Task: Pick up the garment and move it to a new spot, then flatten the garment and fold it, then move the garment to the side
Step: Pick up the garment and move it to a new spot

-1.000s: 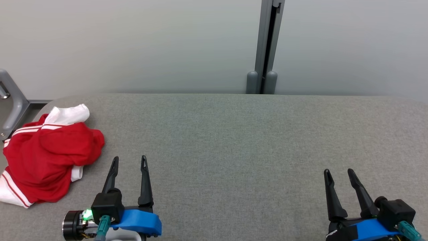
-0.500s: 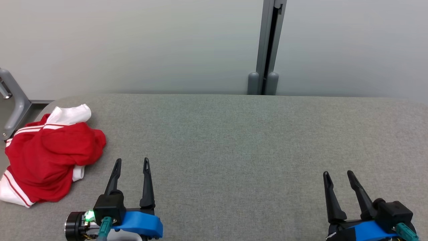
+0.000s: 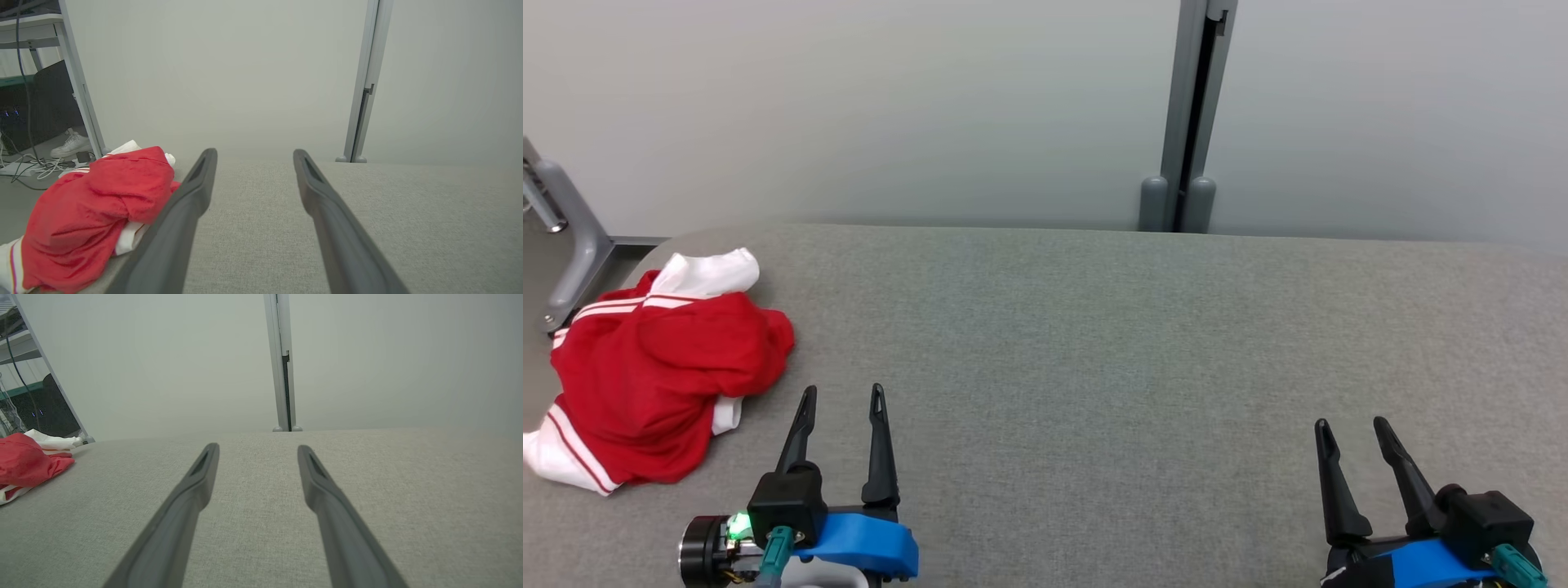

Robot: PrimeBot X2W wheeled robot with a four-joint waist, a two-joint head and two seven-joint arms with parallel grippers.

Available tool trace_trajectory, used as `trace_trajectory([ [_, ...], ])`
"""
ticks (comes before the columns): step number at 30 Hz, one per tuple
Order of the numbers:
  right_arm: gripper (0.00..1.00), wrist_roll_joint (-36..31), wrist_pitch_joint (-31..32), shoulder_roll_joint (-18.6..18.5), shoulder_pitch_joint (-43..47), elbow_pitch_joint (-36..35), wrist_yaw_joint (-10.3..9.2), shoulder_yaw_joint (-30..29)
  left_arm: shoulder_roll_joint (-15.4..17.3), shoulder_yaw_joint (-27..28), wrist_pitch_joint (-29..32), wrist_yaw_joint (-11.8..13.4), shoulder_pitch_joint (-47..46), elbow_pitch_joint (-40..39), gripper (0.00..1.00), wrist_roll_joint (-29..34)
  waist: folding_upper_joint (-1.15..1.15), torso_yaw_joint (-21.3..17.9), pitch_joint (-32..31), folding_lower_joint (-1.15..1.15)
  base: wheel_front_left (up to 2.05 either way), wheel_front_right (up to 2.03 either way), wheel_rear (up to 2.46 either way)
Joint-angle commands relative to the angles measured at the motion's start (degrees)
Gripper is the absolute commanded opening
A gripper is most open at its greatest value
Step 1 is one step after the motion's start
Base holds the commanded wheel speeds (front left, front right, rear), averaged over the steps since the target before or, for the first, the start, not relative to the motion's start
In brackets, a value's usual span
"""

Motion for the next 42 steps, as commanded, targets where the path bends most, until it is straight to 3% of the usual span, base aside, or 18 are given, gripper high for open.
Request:
trace_trajectory([
  [1, 1.00, 0.0, -0.3, -0.4, 0.7, -0.2, 0.15, 0.0, 0.2, 0.3, -0.3, 0.2, -0.8, 0.0, 1.00, 0.3, 0.00, 0.7, 0.1, 0.00, 0.00, 0.00, 0.00],
  [9, 1.00, 0.1, -0.3, -0.4, 1.0, -0.2, 0.15, 0.3, 0.8, 1.2, -0.3, 0.7, -0.7, 0.1, 1.00, 0.4, 0.00, 4.6, -0.2, 0.00, 0.00, 0.00, 0.00],
  [31, 1.00, -0.4, -0.3, -0.4, -0.8, 1.1, 0.15, 0.4, 3.5, 4.4, -0.2, 2.4, 0.8, -1.4, 1.00, -0.8, 0.00, 22.1, 0.5, 0.00, 0.00, 0.00, 0.00],
  [42, 1.00, -0.8, -0.3, -0.4, -2.7, 2.2, 0.15, 1.8, 4.2, 5.8, -0.2, 3.4, 1.9, -3.0, 1.00, -2.0, 0.00, 24.3, 1.6, 0.00, 0.00, 0.00, 0.00],
])
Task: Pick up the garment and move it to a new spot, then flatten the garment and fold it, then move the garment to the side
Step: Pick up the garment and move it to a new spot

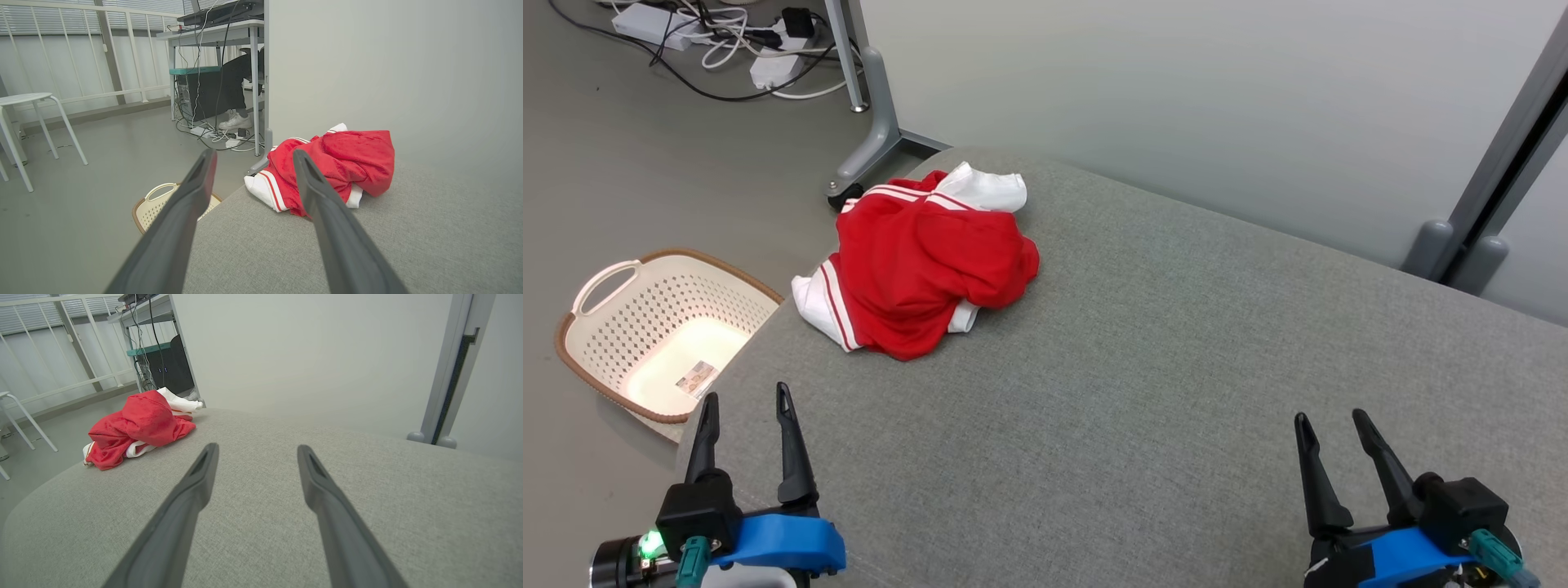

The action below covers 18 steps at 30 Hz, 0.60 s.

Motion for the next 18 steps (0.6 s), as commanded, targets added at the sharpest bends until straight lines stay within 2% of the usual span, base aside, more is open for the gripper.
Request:
trace_trajectory([
  [1, 1.00, -0.2, -0.3, -0.3, -0.8, 0.0, 0.15, 0.0, 0.3, 0.2, -0.2, 0.4, 0.5, -0.2, 1.00, -0.1, 0.00, 0.0, 0.1, 0.00, 0.00, 0.00, 0.00],
  [8, 1.00, -0.8, -0.3, -0.3, -0.2, -0.1, 0.15, -0.7, 0.8, -0.3, 0.4, -0.8, -3.3, 0.8, 1.00, -0.8, 0.00, -1.0, 0.8, 0.00, 0.00, 0.00, 0.00],
  [18, 1.00, -5.5, 2.4, -0.4, -3.2, -5.7, 0.10, -2.2, 3.6, 2.7, 0.8, -2.3, -19.2, 4.8, 1.00, -3.5, 0.00, -8.9, 8.2, 0.00, 0.00, 0.00, 0.00],
])
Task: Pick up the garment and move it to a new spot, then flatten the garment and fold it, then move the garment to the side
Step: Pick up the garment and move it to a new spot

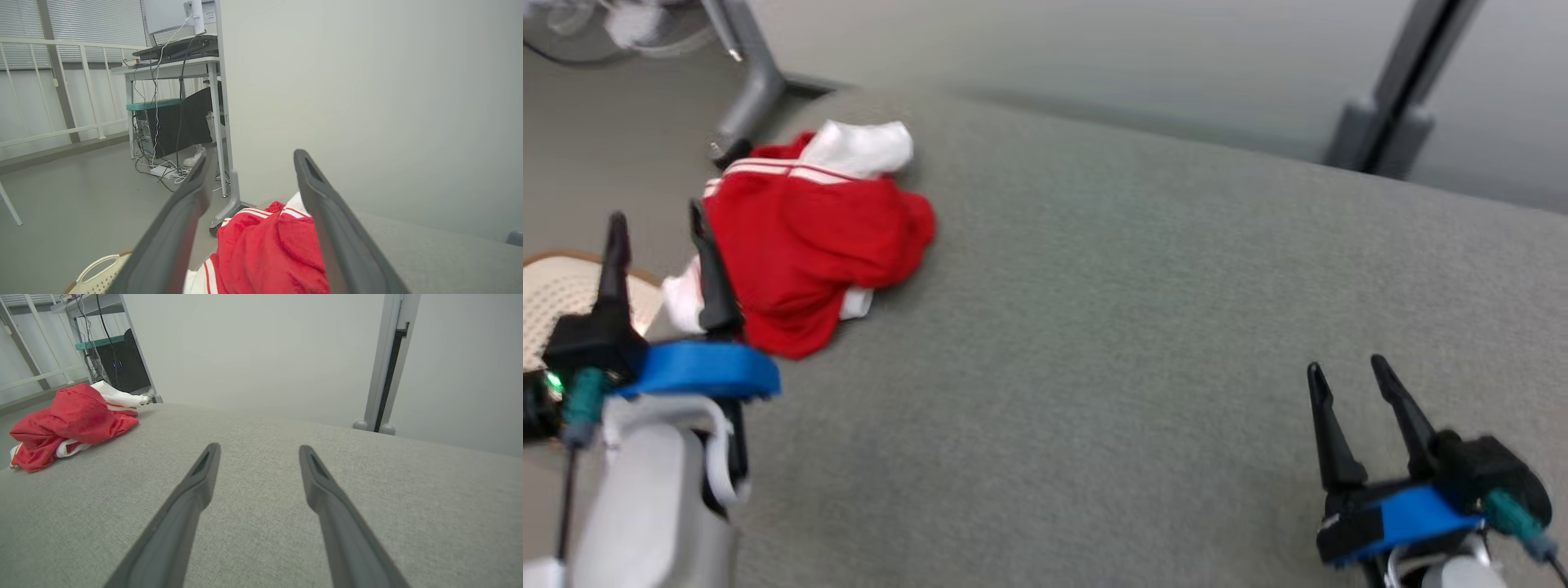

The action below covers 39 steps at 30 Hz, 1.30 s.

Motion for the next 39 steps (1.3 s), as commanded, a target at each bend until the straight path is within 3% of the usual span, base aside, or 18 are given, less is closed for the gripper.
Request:
trace_trajectory([
  [1, 1.00, -0.8, 0.3, -0.5, -0.9, -1.4, 0.04, -0.5, 0.7, 0.7, 0.0, -0.4, -3.2, 0.9, 1.00, -0.5, 0.00, -1.2, 1.3, -0.01, 0.00, 0.00, 0.00],
  [12, 1.00, -2.1, 4.1, -3.5, -2.6, -12.2, 0.04, -2.9, 7.1, 2.6, 3.3, -1.8, -21.0, 10.8, 1.00, -1.5, 0.00, -9.1, 12.3, -0.01, 0.00, 0.00, 0.00],
  [20, 1.00, -1.5, 5.6, -5.0, -2.3, -16.9, 0.04, -4.6, 7.8, 3.9, 8.6, -2.6, -25.7, 24.4, 1.00, -4.4, 0.00, -10.5, 17.4, -0.01, 0.00, 0.00, 0.00],
  [32, 1.00, -1.6, 6.3, -5.6, -2.5, -17.7, 0.04, -4.0, 4.3, 4.2, 14.3, -5.6, -25.8, 39.6, 1.00, -9.2, 0.00, -10.1, 17.8, -0.01, 0.00, 0.00, 0.00],
  [34, 1.00, -1.7, 6.4, -5.4, -2.4, -17.4, 0.04, -3.6, 4.6, 4.0, 13.5, -6.0, -25.9, 41.0, 0.00, -9.1, 0.00, -10.3, 17.3, -0.01, 0.00, 0.00, 0.00],
  [39, 1.00, -1.4, 6.0, -5.0, -1.8, -16.6, 0.04, -3.4, 5.0, 3.6, 11.6, -6.7, -26.4, 43.2, 0.00, -9.0, 0.00, -10.9, 15.5, -0.01, 0.00, 0.00, 0.00],
])
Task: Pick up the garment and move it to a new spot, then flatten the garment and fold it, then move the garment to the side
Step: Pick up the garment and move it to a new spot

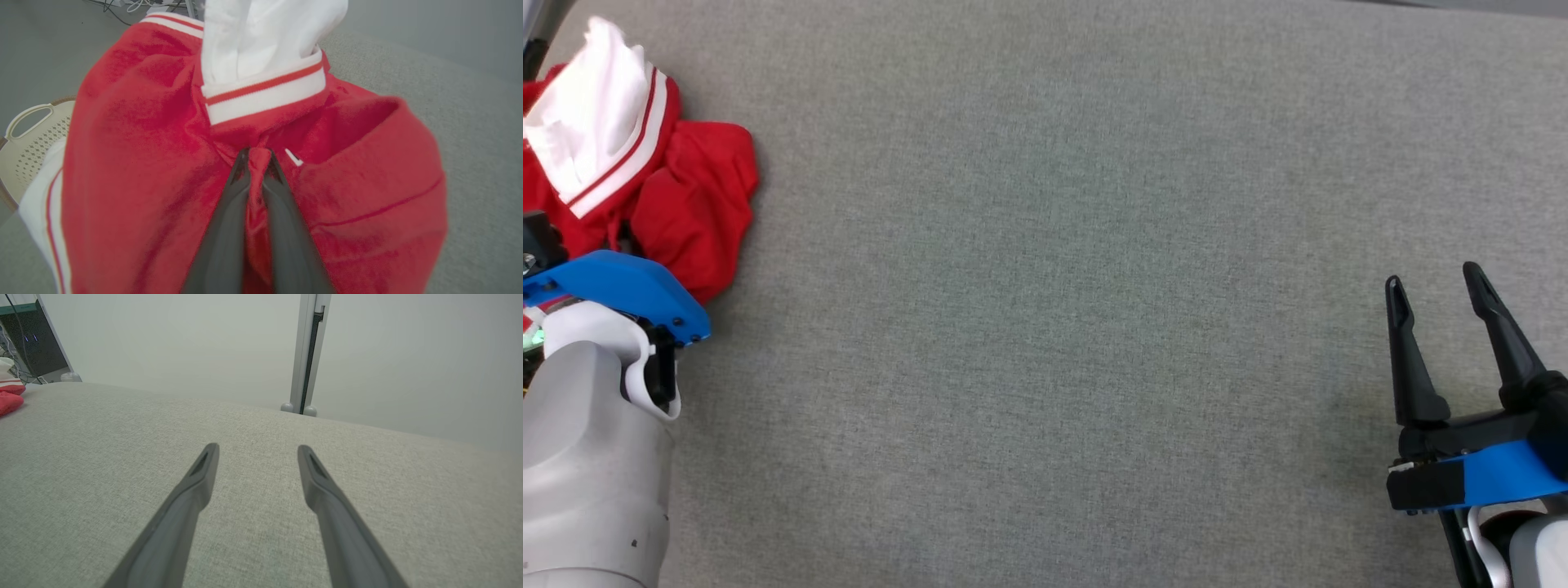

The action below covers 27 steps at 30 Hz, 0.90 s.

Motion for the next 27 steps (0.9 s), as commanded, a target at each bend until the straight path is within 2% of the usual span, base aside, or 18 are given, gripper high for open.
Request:
trace_trajectory([
  [1, 1.00, 0.4, -0.3, 0.3, 0.2, 0.2, 0.03, 0.0, 0.4, 0.1, -0.8, -0.3, -1.0, 0.2, 0.00, 0.1, 0.00, -0.5, -0.8, 0.00, 0.00, 0.00, 0.00],
  [8, 1.00, 0.9, -2.0, 1.8, 1.2, 3.1, 0.03, 1.0, 2.0, -1.5, -8.1, -1.1, -3.2, -1.1, 0.00, 1.7, 0.00, -1.7, -5.8, 0.00, 0.00, 0.00, 0.00],
  [13, 1.00, 1.3, -3.4, 3.0, 2.3, 5.9, 0.03, 1.6, 1.6, -3.1, -11.0, -1.3, -5.6, -5.4, 0.00, 3.2, 0.00, -2.8, -10.1, 0.00, 0.00, 0.00, 0.00],
  [19, 1.00, 1.8, -5.0, 4.1, 3.6, 8.6, 0.03, 2.0, 1.0, -5.6, -12.0, -2.6, -8.6, -13.8, 0.00, 4.8, 0.00, -5.5, -14.2, 0.00, 0.00, 0.00, 0.00],
  [27, 1.00, 2.8, -6.6, 4.8, 4.8, 11.2, 0.03, 2.0, -3.0, -11.2, -9.6, -3.8, -11.8, -28.9, 0.00, 6.7, 0.00, -11.1, -16.8, 0.00, 0.00, 0.00, 0.00],
])
